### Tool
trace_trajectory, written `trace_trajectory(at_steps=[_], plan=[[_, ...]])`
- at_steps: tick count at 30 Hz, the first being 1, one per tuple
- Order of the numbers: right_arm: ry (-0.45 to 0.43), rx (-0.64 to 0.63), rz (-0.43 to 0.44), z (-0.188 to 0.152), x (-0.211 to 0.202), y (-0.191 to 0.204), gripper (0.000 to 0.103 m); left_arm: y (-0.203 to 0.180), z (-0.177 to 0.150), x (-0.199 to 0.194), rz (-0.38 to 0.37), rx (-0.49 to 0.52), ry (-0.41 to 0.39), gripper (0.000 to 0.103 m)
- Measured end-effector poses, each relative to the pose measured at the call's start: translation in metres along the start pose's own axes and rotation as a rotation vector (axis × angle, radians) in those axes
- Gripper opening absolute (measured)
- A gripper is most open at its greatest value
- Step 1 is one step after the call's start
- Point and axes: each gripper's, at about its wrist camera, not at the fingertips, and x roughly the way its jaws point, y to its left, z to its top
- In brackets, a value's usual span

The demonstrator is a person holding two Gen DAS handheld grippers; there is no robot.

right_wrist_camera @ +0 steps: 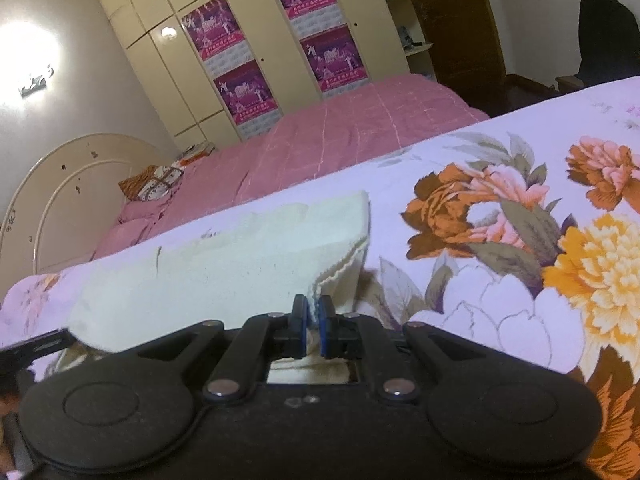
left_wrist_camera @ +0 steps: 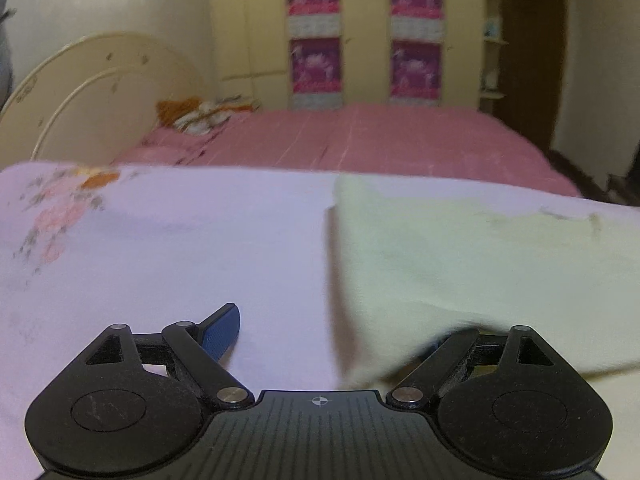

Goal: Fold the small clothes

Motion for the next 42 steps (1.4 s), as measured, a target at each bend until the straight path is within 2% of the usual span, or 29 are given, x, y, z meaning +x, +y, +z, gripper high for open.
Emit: trace_trajectory(at_steps=[4, 7, 10, 12, 14, 17, 19, 21, 23, 25, 27, 30, 33, 36, 38, 40, 42], plan=[[0.004, 0.011, -0.014, -0.002, 0.002, -0.006, 0.007, 0.026, -0.002, 0.006, -0.015, -0.161, 0.011, 0.086], [0.009, 0.031, -0.017, -0.004, 0.001, -0.013, 0.007, 0.021, -0.004, 0.003, -0.012, -0.141, -0.007, 0.086], [0.010, 0.031, -0.017, -0.007, 0.000, -0.014, 0.007, 0.013, -0.005, -0.007, -0.048, -0.108, -0.066, 0.086], [0.008, 0.033, -0.016, -0.007, 0.000, -0.013, 0.007, 0.007, -0.005, -0.007, -0.043, -0.076, -0.050, 0.086], [0.009, 0.030, -0.018, -0.007, 0.000, -0.012, 0.007, 0.012, -0.009, -0.007, -0.032, -0.098, -0.032, 0.086], [0.010, 0.026, -0.017, -0.004, -0.001, -0.012, 0.007, 0.033, -0.018, -0.027, -0.054, -0.184, -0.098, 0.086], [0.010, 0.024, -0.013, -0.003, 0.000, -0.013, 0.007, 0.041, -0.024, -0.037, -0.093, -0.196, -0.132, 0.086], [0.010, 0.024, -0.012, -0.003, 0.000, -0.013, 0.007, 0.033, -0.030, -0.044, -0.117, -0.118, -0.141, 0.086], [0.010, 0.029, -0.012, -0.003, 0.000, -0.013, 0.007, 0.020, -0.035, -0.049, -0.115, -0.016, -0.148, 0.086], [0.012, 0.032, -0.014, -0.004, -0.001, -0.013, 0.007, 0.007, -0.038, -0.052, -0.102, 0.043, -0.150, 0.086], [0.016, 0.031, -0.016, -0.005, 0.000, -0.012, 0.007, -0.002, -0.037, -0.051, -0.106, 0.072, -0.146, 0.086], [0.016, 0.030, -0.016, -0.004, 0.000, -0.011, 0.007, -0.016, -0.032, -0.045, -0.067, 0.123, -0.120, 0.086], [0.016, 0.027, -0.016, -0.004, 0.001, -0.011, 0.007, -0.024, -0.024, -0.039, -0.077, 0.099, -0.111, 0.086], [0.020, 0.036, -0.018, -0.005, 0.003, -0.013, 0.007, -0.035, -0.012, -0.025, -0.040, 0.126, -0.089, 0.086], [0.022, 0.045, -0.018, -0.007, 0.004, -0.014, 0.007, -0.024, -0.005, -0.015, 0.033, 0.063, -0.082, 0.086], [0.019, 0.045, -0.020, -0.007, 0.004, -0.014, 0.007, -0.001, -0.007, -0.014, 0.031, -0.058, -0.073, 0.086], [-0.003, 0.038, -0.020, -0.006, 0.000, -0.013, 0.007, 0.010, -0.011, -0.011, 0.005, -0.112, -0.047, 0.086]])
